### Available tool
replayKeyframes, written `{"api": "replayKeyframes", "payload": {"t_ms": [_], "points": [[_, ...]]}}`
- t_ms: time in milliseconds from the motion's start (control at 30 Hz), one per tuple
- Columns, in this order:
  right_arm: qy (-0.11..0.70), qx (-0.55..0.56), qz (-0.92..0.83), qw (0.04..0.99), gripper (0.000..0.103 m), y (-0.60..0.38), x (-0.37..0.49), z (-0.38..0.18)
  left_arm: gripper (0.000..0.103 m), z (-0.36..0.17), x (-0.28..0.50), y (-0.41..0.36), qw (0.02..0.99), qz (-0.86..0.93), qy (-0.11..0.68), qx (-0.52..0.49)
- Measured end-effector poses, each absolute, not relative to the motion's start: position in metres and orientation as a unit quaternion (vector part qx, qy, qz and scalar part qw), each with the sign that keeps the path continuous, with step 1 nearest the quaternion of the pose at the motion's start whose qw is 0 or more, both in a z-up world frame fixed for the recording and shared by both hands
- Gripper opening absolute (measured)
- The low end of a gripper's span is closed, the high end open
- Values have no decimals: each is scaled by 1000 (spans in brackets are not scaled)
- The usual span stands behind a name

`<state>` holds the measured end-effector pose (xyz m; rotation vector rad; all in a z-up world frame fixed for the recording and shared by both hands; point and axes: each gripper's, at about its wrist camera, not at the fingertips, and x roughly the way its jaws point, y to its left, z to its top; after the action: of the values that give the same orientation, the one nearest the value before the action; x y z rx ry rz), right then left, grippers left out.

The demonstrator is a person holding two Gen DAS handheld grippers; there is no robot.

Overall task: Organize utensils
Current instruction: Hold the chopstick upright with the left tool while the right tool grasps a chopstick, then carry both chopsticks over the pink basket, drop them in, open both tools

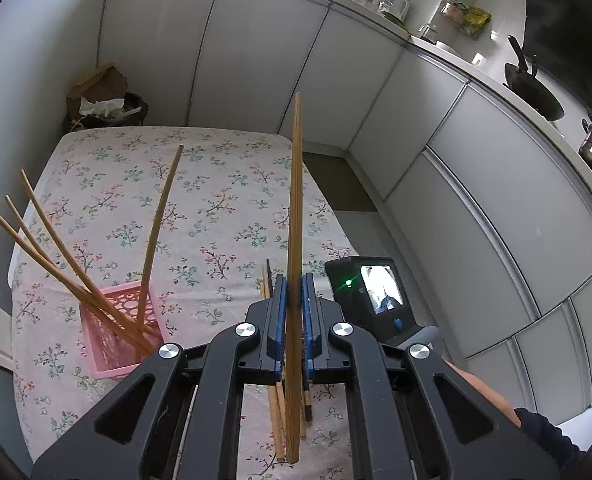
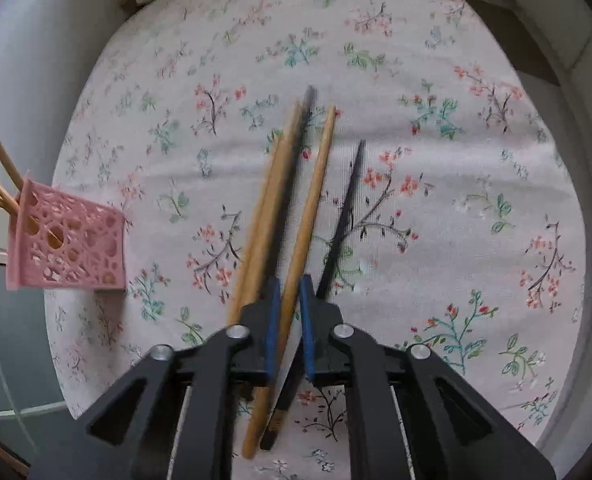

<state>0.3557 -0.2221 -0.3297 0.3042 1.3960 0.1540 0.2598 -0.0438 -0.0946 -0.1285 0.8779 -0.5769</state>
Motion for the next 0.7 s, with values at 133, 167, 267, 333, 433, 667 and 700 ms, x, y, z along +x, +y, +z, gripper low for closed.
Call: {"api": "replayKeyframes", "payload": {"t_ms": [133,167,267,333,433,667,700], "points": [[641,123,77,753,10,-220,355,-328,7,-93,259,-42,864,-275,417,-61],[641,118,75,755,10,-218,355,-327,7,-92,259,-42,865,-275,415,-61],[627,138,77,763,7,-220,352,-317,7,-91,259,-42,866,-274,413,-65],[597,165,84,780,7,-225,349,-294,7,-89,258,-40,868,-277,408,-67],[541,191,101,813,7,-233,341,-261,7,-86,257,-37,872,-277,397,-67],[416,198,129,878,7,-235,319,-203,7,-79,260,-21,895,-264,350,-77],[401,194,131,886,7,-235,314,-196,7,-79,261,-18,897,-261,347,-78]]}}
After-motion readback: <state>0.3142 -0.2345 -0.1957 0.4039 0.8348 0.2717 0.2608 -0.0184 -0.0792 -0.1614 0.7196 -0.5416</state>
